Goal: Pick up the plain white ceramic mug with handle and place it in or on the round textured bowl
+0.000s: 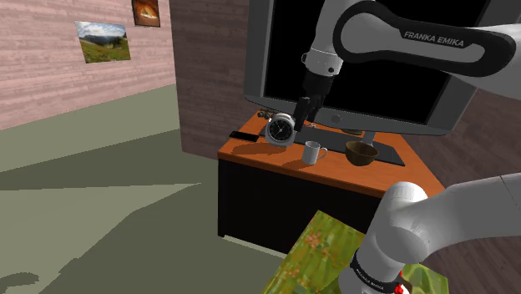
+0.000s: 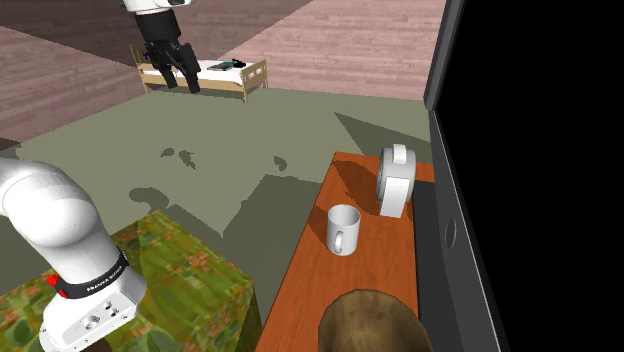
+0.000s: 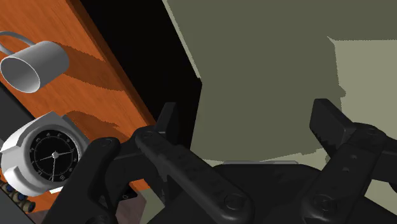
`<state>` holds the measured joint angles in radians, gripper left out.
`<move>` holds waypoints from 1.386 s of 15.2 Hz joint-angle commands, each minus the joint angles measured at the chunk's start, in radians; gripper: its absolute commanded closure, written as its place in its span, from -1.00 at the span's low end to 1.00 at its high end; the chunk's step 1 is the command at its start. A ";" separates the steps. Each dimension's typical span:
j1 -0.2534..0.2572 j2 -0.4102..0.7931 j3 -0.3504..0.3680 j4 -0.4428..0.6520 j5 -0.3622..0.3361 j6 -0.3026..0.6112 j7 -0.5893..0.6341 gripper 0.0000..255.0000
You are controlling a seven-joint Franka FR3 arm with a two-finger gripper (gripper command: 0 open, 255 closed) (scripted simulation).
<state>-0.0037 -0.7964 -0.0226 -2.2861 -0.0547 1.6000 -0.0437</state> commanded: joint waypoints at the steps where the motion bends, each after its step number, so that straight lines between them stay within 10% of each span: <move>1: 0.000 0.000 0.000 0.000 0.000 0.000 0.000 -1.00; 21: -0.099 0.342 -0.396 -0.063 -0.131 0.431 -0.342 -1.00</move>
<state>-0.0997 -0.4759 -0.3992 -2.3465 -0.1848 2.0049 -0.3674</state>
